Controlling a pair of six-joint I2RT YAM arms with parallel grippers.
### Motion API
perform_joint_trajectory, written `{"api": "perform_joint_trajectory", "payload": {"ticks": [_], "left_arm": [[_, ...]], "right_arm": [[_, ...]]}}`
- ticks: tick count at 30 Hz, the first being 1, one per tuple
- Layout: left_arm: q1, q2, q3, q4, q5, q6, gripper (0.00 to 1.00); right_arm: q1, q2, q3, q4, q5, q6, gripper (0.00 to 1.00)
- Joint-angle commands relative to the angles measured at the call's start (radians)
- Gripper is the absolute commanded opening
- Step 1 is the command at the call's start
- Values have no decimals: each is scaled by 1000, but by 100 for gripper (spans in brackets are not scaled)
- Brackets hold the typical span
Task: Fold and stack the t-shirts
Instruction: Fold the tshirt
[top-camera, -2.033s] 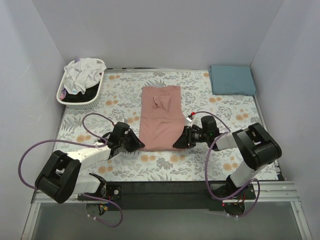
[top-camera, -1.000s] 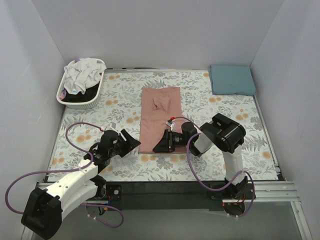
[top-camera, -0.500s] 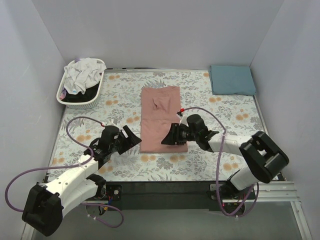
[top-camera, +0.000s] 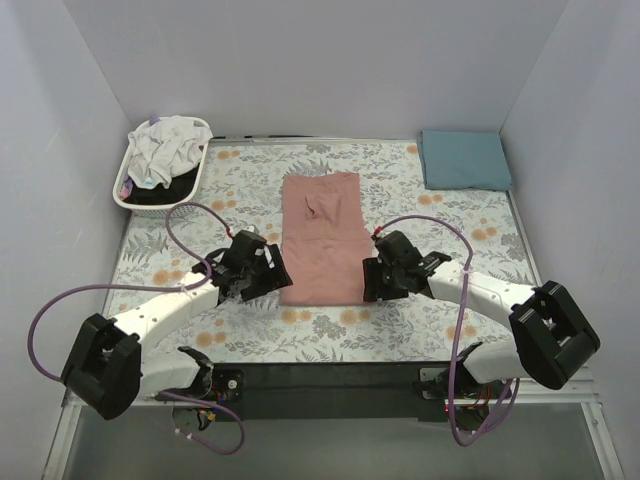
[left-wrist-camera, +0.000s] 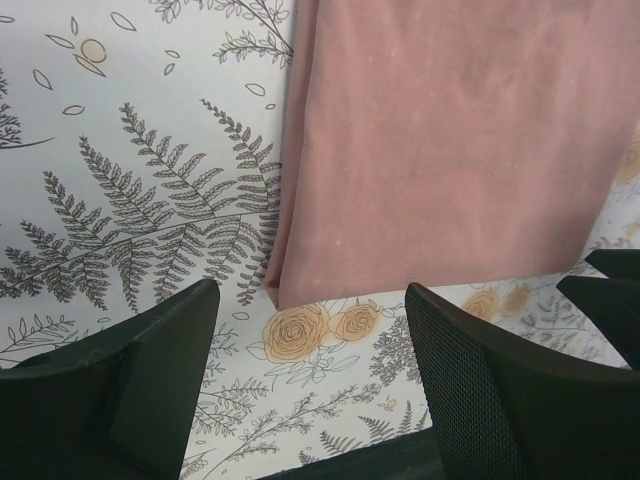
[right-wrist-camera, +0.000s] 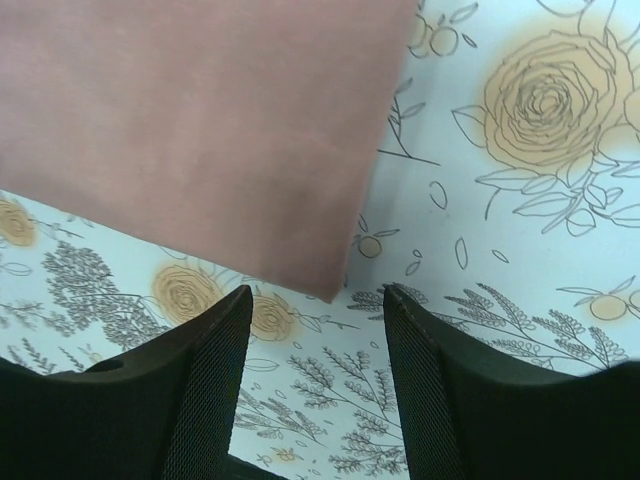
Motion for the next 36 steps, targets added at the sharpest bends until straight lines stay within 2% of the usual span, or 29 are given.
{"api": "perform_joint_trajectory", "payload": {"ticks": [1, 13, 21, 28, 31, 36], "left_arm": [[-36, 52, 79, -78, -70, 35, 74], [-72, 140, 135, -112, -98, 29, 69], [-86, 166, 156, -132, -115, 23, 68], [-105, 177, 161, -169, -134, 9, 68], [-110, 177, 159, -181, -136, 1, 68], [-122, 216, 178, -204, -133, -5, 68]], "right_arm": [[5, 24, 60, -71, 41, -27, 61], [33, 118, 106, -73, 51, -10, 53], [87, 204, 103, -102, 172, 28, 49], [127, 253, 135, -180, 206, 33, 43], [143, 261, 145, -218, 225, 37, 37], [168, 265, 131, -231, 235, 44, 20]]}}
